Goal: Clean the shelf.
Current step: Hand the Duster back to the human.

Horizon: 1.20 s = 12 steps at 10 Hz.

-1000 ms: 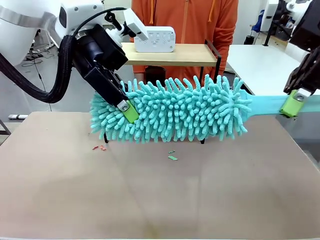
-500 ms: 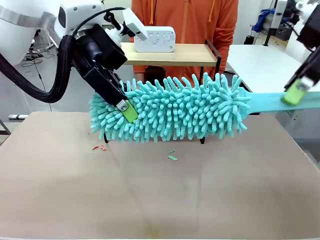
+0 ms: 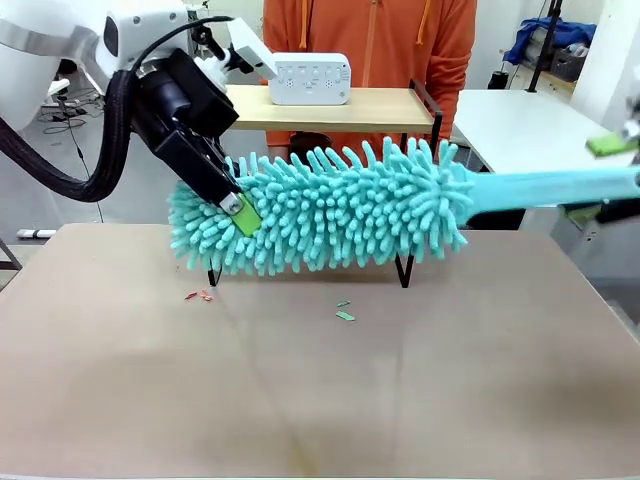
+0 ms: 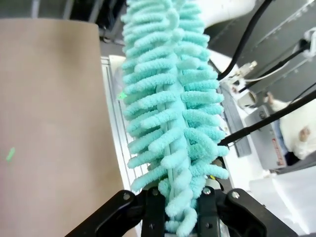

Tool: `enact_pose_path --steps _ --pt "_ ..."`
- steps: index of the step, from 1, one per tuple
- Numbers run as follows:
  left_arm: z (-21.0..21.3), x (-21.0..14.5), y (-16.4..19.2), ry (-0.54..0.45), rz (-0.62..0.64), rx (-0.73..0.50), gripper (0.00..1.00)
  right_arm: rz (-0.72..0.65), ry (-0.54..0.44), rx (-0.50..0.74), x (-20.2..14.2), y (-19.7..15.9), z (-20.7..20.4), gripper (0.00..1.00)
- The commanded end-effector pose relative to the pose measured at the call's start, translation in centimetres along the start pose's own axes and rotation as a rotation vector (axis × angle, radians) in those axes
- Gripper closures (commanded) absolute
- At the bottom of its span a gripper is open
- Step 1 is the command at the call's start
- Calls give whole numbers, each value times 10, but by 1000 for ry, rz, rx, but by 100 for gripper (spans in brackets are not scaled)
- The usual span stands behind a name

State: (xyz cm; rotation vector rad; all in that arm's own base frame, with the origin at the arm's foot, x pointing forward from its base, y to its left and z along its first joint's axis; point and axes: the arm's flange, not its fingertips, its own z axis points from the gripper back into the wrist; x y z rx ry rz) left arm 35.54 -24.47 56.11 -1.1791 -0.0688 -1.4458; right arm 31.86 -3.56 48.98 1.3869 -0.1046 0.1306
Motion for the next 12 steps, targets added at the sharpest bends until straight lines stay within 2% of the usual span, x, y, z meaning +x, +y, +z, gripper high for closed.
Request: enact_pose_path --steps 1,2,3,4,5,6,7,8,9,10,11,12 --pt "21 -9 -3 -98 -10 -5 100 -239 -357 -2 -23 -67 -24 0" --pt "32 -16 -5 -146 -5 5 100 -268 -361 16 -36 -90 -37 0" --pt "47 -22 -11 -221 -17 7 100 -123 -129 -24 -17 -56 2 0" --pt "71 -31 -24 -314 -54 69 100 -123 -129 -24 -17 -56 2 0" --pt "113 -49 -53 -527 -142 183 100 -123 -129 -24 -17 -56 2 0" --pt "146 -73 -74 -789 -170 304 100 -123 -129 -24 -17 -56 2 0" --pt "170 -101 -87 -950 -146 382 100 -123 -129 -24 -17 -56 2 0" --pt "188 -137 -101 -1135 -39 499 100 -123 -129 -24 -17 -56 2 0" --pt "201 -173 -102 -1237 181 540 100 -123 -129 -24 -17 -56 2 0" --pt "200 -204 -95 -1305 443 544 100 -123 -129 -24 -17 -56 2 0" --pt "202 -232 -74 -1290 714 558 100 -123 -129 -24 -17 -56 2 0" --pt "205 -250 -52 -1313 878 527 100 -123 -129 -24 -17 -56 2 0"
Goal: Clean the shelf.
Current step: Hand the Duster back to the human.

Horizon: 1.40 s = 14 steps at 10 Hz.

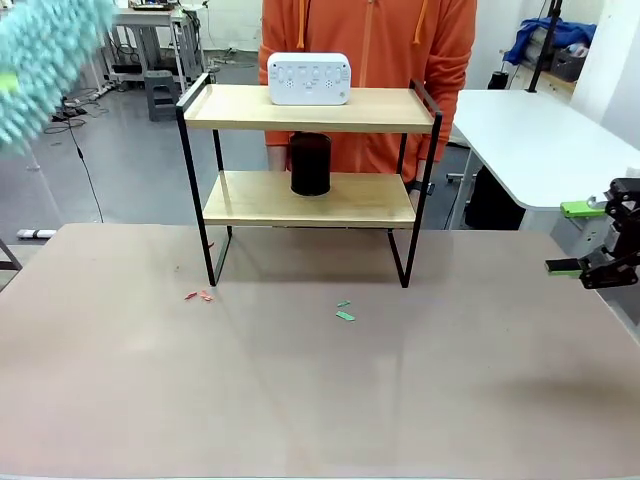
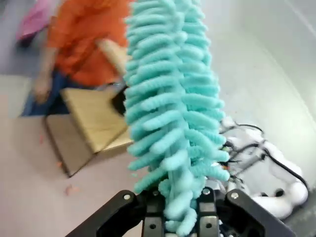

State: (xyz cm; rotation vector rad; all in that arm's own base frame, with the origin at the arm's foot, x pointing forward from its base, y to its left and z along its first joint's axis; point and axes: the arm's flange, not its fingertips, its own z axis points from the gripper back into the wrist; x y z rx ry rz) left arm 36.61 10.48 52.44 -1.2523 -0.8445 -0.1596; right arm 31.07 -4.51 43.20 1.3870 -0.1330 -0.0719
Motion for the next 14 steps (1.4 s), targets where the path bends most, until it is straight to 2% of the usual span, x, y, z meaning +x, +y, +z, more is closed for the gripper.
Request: enact_pose_path --steps 1,3,4,14 --pt "-34 -1 24 -96 466 194 100 4 10 -13 1 1 3 0" --pt "-46 -2 64 -59 632 260 100 4 10 -13 1 1 3 0" --pt "-20 -17 53 -20 292 193 100 4 10 -13 1 1 3 0" --pt "-20 -17 53 -20 292 193 100 4 10 -13 1 1 3 0"
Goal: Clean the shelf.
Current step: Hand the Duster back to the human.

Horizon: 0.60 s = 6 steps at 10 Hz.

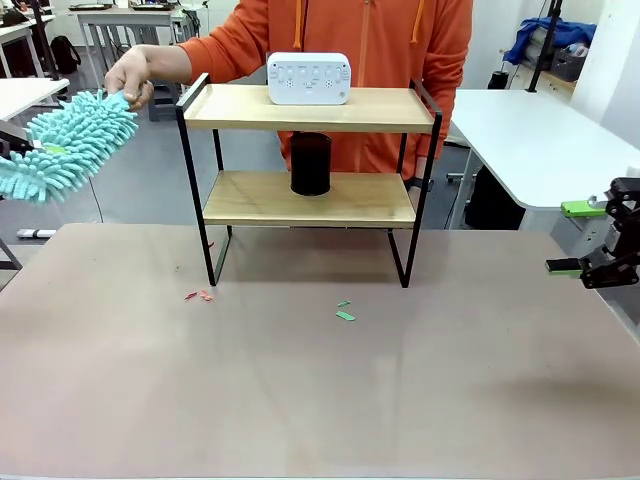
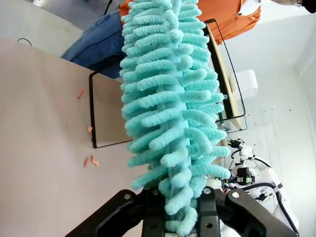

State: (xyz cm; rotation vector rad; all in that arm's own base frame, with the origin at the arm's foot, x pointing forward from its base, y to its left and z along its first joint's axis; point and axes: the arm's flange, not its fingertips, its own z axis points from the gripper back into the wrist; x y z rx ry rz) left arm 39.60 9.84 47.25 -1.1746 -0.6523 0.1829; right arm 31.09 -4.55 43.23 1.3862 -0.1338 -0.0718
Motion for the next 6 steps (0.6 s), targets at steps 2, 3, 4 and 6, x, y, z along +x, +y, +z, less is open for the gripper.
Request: enact_pose_path --steps 2,3,4,6 --pt "3 -2 1 -3 -19 -14 100 4 10 -12 0 1 3 0" --pt "3 -2 1 -3 -19 -14 100 4 10 -12 0 1 3 0" --pt "0 0 0 1 0 0 25 4 10 -12 0 1 3 0" --pt "2 -1 -2 15 -3 -6 0 4 10 -12 0 1 3 0"
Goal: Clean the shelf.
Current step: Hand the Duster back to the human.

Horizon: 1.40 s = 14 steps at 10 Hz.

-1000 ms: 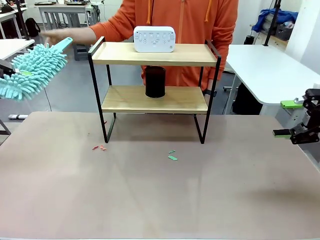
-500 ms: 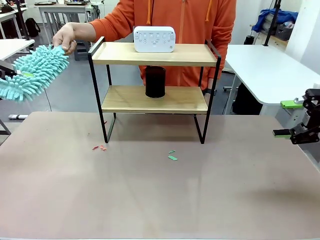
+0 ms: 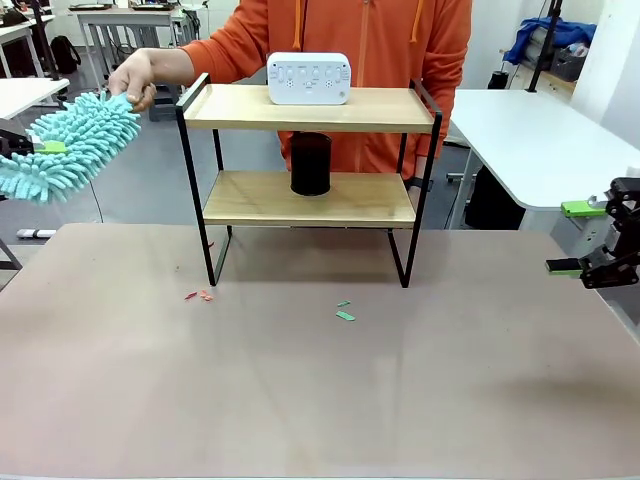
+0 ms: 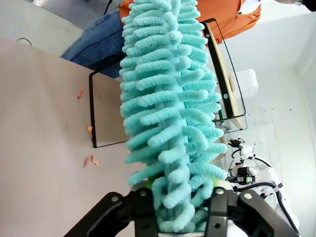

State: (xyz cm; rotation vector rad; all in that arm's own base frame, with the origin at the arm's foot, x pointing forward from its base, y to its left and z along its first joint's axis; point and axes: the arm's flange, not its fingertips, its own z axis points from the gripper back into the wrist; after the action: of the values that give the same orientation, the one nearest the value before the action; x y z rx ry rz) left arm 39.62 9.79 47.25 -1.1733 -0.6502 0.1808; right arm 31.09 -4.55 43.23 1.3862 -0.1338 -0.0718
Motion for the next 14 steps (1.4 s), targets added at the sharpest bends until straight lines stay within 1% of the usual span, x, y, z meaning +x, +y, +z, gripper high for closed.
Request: enact_pose_path --steps 1,2,4,7,8,10,11,14 --pt "3 -2 -4 12 -8 -18 22 4 10 -12 0 1 3 0" --pt "4 -2 -8 19 -14 -38 0 4 10 -12 0 1 3 0" --pt "1 -8 -17 55 -21 -97 0 4 10 -12 0 1 3 0" --pt "-33 -28 -6 204 39 -286 0 4 10 -12 0 1 3 0" --pt "-53 -43 1 301 54 -279 0 4 10 -12 0 1 3 0" --pt "-85 -71 11 533 35 -332 0 4 10 -12 0 1 3 0" --pt "-62 -53 -4 320 68 -286 0 4 10 -12 0 1 3 0" --pt "-62 -53 -4 320 68 -286 0 4 10 -12 0 1 3 0"
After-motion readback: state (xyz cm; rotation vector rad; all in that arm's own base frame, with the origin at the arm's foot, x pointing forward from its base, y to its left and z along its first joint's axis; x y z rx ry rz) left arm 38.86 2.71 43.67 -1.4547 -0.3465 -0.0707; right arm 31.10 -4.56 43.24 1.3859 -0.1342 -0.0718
